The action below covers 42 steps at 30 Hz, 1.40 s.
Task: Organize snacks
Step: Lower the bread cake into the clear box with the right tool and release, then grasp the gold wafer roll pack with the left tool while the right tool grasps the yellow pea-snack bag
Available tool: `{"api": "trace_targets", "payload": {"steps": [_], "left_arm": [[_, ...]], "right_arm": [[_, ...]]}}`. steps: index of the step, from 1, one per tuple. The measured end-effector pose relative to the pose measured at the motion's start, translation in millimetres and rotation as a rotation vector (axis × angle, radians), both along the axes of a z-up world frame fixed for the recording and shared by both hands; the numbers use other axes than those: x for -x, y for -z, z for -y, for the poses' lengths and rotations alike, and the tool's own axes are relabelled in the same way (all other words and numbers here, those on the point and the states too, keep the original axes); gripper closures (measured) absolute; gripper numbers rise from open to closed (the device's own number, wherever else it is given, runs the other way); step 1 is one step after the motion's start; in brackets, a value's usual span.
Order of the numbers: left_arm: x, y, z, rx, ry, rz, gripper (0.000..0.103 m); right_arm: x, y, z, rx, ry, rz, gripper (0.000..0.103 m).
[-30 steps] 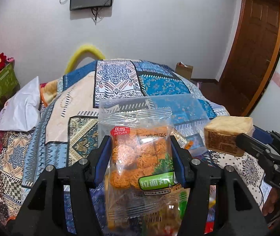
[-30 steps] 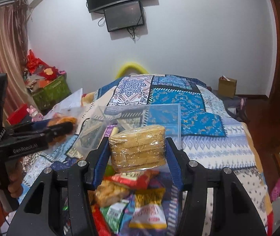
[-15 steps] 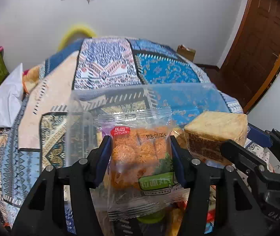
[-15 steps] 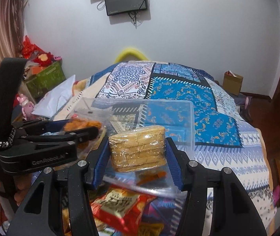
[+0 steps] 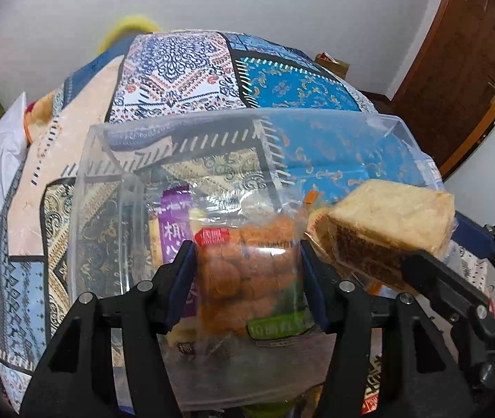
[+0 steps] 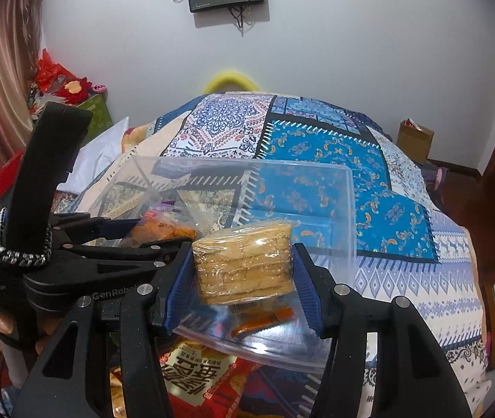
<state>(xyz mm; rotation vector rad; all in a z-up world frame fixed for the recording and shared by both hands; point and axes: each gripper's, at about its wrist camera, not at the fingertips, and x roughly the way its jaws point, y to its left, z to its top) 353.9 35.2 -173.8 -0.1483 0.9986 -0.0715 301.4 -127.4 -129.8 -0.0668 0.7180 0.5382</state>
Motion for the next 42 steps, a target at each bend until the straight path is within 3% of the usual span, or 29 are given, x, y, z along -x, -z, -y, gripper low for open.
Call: {"api": "trace_targets", "payload": {"steps": [8,17,21,33,42], "left_arm": [[19.5,-24.2,-0.4,0.007,0.005,0.028,0.043],[75.8,-66.1,0.7,-0.099,0.027,0.111,0.039],[106.6,-75.8,-2.9,-0.135,0.035,0.131,0.037],[168.4,-55.4,-30.5,-0.119,0.001,0.065,0.035],[186.1,-21.2,-43.6,-0.086,-0.016,-0.006,0.035]], "right_arm": [[8.6,-1.0,5.6,0.008,0.001,-0.033,0.049],[42.7,-23.6,22.2,0.000,0.008,0.004,0.045],[61.7,-31.3,32.2,0.002,0.024,0.026,0.036],[97.9,-19.4,52.0,0.012,0.043,-0.004,0.035],[93.0,31.2,58.5,0.050,0.053,-0.151,0.035]]}}
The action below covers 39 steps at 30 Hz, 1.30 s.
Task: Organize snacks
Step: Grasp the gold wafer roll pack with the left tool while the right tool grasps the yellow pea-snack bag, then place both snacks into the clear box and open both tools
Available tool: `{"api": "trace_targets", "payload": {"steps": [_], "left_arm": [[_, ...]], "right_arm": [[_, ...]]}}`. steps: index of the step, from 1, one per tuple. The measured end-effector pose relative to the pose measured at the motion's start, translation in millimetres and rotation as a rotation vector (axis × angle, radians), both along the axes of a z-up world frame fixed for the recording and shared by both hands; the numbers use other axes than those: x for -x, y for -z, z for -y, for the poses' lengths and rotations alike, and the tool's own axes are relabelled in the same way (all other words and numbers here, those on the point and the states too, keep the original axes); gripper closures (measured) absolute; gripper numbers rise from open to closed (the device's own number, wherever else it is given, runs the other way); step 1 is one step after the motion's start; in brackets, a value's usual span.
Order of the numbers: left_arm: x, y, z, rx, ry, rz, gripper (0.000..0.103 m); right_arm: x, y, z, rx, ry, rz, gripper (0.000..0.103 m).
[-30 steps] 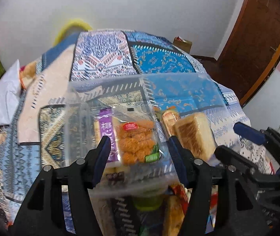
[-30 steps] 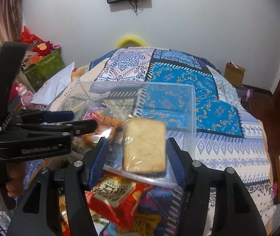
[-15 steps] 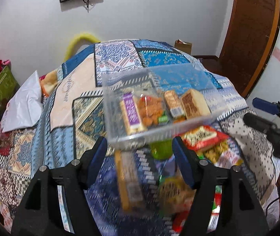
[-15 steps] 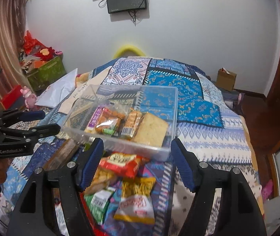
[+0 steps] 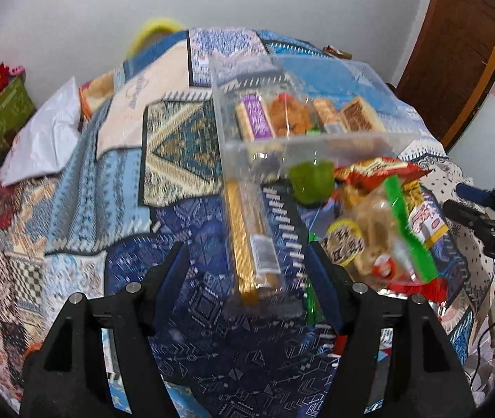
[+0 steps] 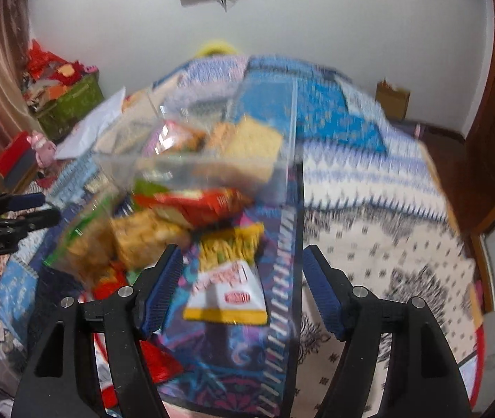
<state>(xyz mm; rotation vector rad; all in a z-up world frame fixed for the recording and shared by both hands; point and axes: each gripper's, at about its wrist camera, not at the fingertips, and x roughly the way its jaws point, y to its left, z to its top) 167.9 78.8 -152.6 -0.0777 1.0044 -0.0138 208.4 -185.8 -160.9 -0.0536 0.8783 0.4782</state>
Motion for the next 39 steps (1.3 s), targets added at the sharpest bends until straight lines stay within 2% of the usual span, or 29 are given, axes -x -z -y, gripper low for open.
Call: {"api": "trace_targets", "payload": {"steps": [5,12,15,21,24,29,39], "left_arm": [[-7.6,23.4,-2.2,0.011,0.002,-0.056,0.035],[-24.3,42.2,-0.3,-0.005,0.004,-0.069,0.035],[-31.7,49.0,-0.8,-0.015,-0.007,-0.066,0.035],[-42.0,58.3,-8.3,0.034,-0.040,-0.069,0.036],[-46.6,61.6,-7.5,0.051,-0.030,-0.063,0.043],[-50.9,63.9,-3.8,0.071,-0.029,-0.057,0.061],[-28.0,45.6,7.8,0.016,-0.014,-0.034,0.064]], "right_arm": [[-2.6,21.0,-4.2,0.020,-0.014,-0.039,0.035],[-3.1,33.5,-21.5,0.059,-0.065,-0.042,0.035],[-4.5,37.0,-23.6,0.054,-0.074,-0.057,0.049],[-4.1,36.8,-17.8,0.008,-0.060,-0.055,0.052],[-2.2,35.0,-15.5,-0.001,-0.049,-0.049,0.055],[-2.7,31.4,-10.5,-0.017,-0.029,-0.049,0.057],[3.7,12.5,9.9,-0.046,0.018,-0.011,0.058]]}}
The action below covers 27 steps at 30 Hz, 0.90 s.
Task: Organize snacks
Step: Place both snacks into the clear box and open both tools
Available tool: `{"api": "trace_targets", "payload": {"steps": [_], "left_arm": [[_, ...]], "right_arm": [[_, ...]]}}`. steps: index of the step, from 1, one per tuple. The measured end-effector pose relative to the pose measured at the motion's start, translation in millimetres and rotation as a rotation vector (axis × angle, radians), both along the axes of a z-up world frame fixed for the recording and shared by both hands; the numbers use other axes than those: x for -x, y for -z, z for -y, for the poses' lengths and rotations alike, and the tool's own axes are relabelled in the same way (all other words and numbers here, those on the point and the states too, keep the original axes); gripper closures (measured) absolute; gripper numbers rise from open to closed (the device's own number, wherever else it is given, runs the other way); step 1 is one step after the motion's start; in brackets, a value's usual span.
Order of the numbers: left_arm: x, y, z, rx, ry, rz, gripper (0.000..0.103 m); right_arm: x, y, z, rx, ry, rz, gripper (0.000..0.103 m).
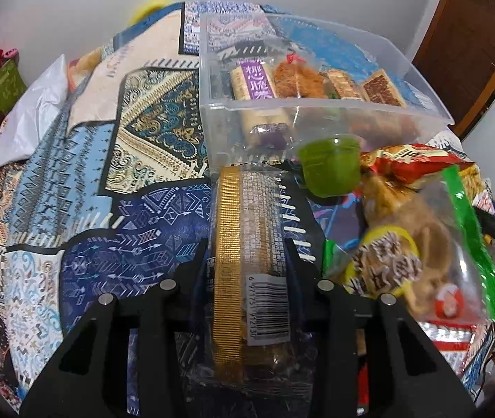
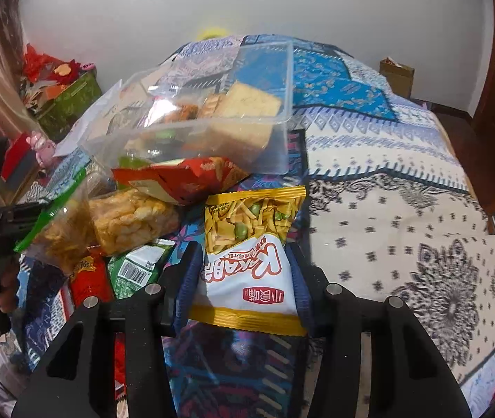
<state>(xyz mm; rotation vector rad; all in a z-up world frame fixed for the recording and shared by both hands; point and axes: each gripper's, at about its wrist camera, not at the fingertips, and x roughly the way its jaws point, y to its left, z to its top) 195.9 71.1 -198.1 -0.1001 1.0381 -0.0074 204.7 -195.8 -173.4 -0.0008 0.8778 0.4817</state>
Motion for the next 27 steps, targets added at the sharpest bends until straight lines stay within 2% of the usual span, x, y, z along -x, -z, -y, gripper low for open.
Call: {"api": "trace_targets", "payload": {"steps": [9,16,27], "left_arm": [[21.2,-32.2,-0.8,0.001,-0.021,0.061,0.064],[25.7,-64.9,1.1,-0.008,-0.024,0.138,0.064],[-9.4,-97.8,-0.6,0.011,-0.037,0.221,0.064]], "right_arm": [[2.6,-25.3,11.6,-0.030,0.025,0.056,0.058],[-0.1,-49.6,6.3,-0.053,0.020,0.117,0.058],[-20.6,-74.7,-19.1,-0.102,-0.014,0.186,0.058]]}}
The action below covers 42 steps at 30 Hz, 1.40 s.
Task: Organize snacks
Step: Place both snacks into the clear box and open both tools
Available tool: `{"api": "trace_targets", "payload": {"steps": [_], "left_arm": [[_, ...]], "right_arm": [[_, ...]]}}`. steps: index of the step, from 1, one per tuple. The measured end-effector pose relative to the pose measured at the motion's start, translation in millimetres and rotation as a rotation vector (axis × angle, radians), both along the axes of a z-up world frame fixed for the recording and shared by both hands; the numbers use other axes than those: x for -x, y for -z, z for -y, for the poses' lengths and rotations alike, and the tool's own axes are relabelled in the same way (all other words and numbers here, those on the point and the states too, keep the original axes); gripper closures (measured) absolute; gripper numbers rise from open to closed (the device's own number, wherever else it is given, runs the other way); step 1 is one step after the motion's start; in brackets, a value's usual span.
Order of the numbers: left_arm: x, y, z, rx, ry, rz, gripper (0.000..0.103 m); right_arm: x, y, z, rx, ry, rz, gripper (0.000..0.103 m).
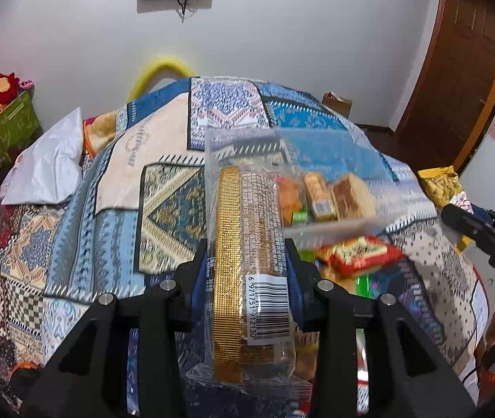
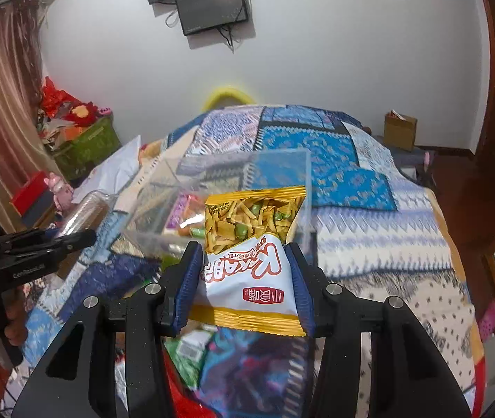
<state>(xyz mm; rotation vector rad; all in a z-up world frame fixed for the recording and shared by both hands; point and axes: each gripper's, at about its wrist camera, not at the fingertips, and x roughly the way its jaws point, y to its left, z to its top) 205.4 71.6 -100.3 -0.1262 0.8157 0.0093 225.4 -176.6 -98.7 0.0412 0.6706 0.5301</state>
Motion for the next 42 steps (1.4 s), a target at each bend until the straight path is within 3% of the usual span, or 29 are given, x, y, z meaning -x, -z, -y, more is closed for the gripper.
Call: {"api": "trace_targets", "payload": {"steps": [14,25,36,42], "left_arm": [[-65.1,4.3,-1.3,0.015,0.011,0.010,0.064],[-112.8,30.2,-0.9,0.011,0.010,-0.026,0.064],[-132.3,59.5,5.1,-0.044,0.018,-0.069,0.064],[-130.3,61.3,1.7,-0.011,0.005,-0.095,0.059]], "right_arm": [[-47.2,3.1,-39.7,0.004,-0.040,-0.010,0.058],[-80.7,27.8,-69.4,0.051,-0.091,-0.086,0.058],[-88.6,50.5,-83.8,0.107,-0.124,-0.160,0.058],[-89.3,52.3,-85.7,0.128,-0.145,-0.194,0.055]]}}
